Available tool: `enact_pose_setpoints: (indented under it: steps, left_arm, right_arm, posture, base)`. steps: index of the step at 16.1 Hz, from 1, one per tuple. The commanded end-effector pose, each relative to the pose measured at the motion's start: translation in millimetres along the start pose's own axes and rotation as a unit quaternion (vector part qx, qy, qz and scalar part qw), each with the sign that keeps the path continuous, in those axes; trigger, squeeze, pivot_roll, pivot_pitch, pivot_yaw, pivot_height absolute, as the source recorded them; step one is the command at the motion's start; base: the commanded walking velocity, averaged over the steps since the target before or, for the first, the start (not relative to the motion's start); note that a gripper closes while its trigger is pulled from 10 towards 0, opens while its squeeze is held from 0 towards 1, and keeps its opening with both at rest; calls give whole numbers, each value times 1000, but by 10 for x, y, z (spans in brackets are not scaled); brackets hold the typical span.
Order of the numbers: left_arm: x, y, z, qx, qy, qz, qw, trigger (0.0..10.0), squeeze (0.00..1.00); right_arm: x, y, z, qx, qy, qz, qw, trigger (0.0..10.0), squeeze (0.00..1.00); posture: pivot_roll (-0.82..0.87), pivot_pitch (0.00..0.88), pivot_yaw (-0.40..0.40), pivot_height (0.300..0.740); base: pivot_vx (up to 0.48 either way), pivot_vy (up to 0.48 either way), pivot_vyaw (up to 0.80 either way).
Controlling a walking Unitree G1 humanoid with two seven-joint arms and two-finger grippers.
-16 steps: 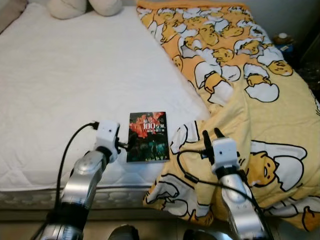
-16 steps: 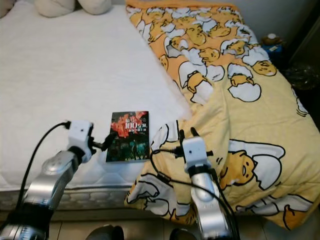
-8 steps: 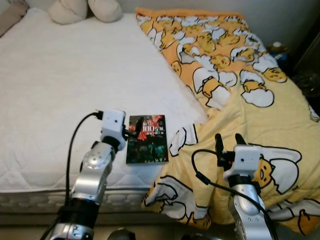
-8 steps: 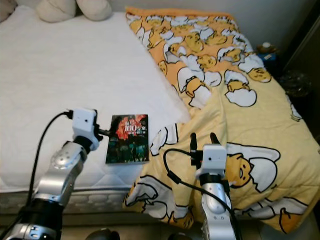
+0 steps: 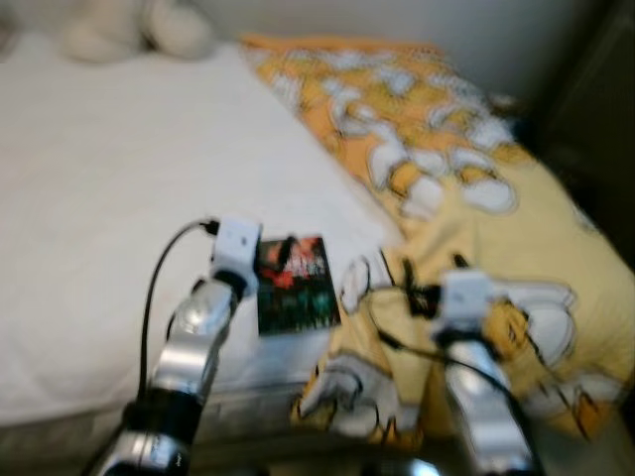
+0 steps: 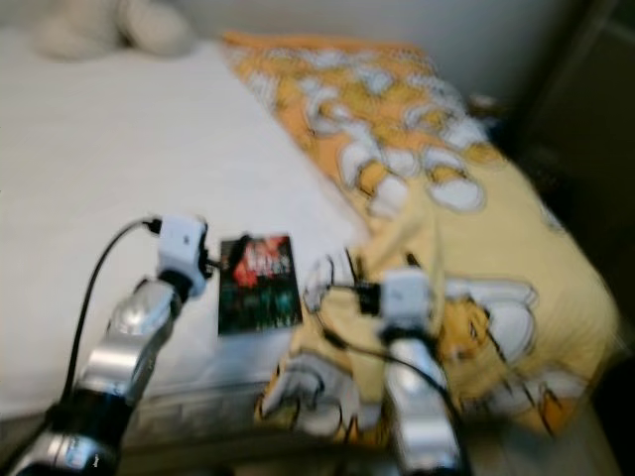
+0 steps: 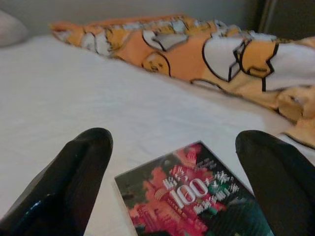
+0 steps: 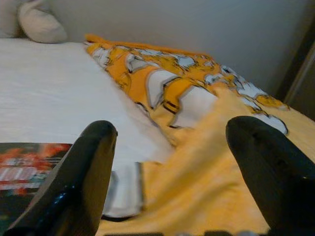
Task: Clean up the room
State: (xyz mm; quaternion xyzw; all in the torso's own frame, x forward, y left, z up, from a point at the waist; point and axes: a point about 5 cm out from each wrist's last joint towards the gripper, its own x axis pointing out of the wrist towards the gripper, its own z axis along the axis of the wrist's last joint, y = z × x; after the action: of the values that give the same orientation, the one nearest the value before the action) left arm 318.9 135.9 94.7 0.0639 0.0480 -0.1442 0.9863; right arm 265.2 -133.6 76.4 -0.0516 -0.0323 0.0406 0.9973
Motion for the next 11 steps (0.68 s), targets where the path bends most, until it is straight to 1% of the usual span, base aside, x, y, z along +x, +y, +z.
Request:
enact_pose_setpoints:
  steps: [1, 2, 4, 5, 6, 7, 9, 10, 11]
  left_arm:
    - [59, -120, 43, -1, 0, -12, 1000, 10000, 0]
    - [85, -189, 69, -8, 0, -12, 1000, 10000, 0]
    - [104, -214, 66, -33, 7, -2, 999, 10000, 0]
    - [132, -212, -21, -66, 35, 1, 997, 10000, 0]
    - [151, -198, -124, -93, 66, 4, 993, 10000, 0]
    - [175, -159, -160, -117, 81, 9, 990, 10000, 0]
    - [226, -85, -258, -149, 118, 11, 982, 10000, 0]
    - [241, -93, -284, -159, 129, 8, 979, 10000, 0]
    - [288, -151, -304, -194, 145, -8, 970, 10000, 0]
  right_arm:
    - [46, -44, -3, -2, 4, 0, 1000, 10000, 0]
    - [88, -76, 16, 5, -1, -12, 1000, 10000, 0]
    - [89, -146, -8, 17, 4, -34, 999, 10000, 0]
    - [76, -188, -33, 21, 6, -42, 999, 10000, 0]
    - [46, -238, -55, 23, 8, -55, 998, 10000, 0]
    - [21, -301, -29, 31, 3, -67, 997, 10000, 0]
    - [-75, -333, -29, 18, 4, -51, 999, 10000, 0]
    - [-111, -357, -39, 16, 7, -52, 998, 10000, 0]
    - [-203, -416, -19, 12, 8, -57, 998, 10000, 0]
  posture:
    - [63, 0, -52, 740]
    - [66, 0, -39, 740]
    - [59, 0, -10, 740]
    - [49, 0, 7, 740]
    - [41, 0, 9, 740]
    - [20, 0, 11, 740]
    - [-4, 0, 16, 740]
    - [-15, 0, 18, 740]
    - [-58, 31, 20, 740]
  base:
    - [0, 0, 0]
    - [0, 0, 0]
    - [0, 0, 0]
    - [0, 0, 0]
    - [0, 0, 0]
    - [0, 0, 0]
    - [0, 0, 0]
    - [0, 0, 0]
    - [0, 0, 0]
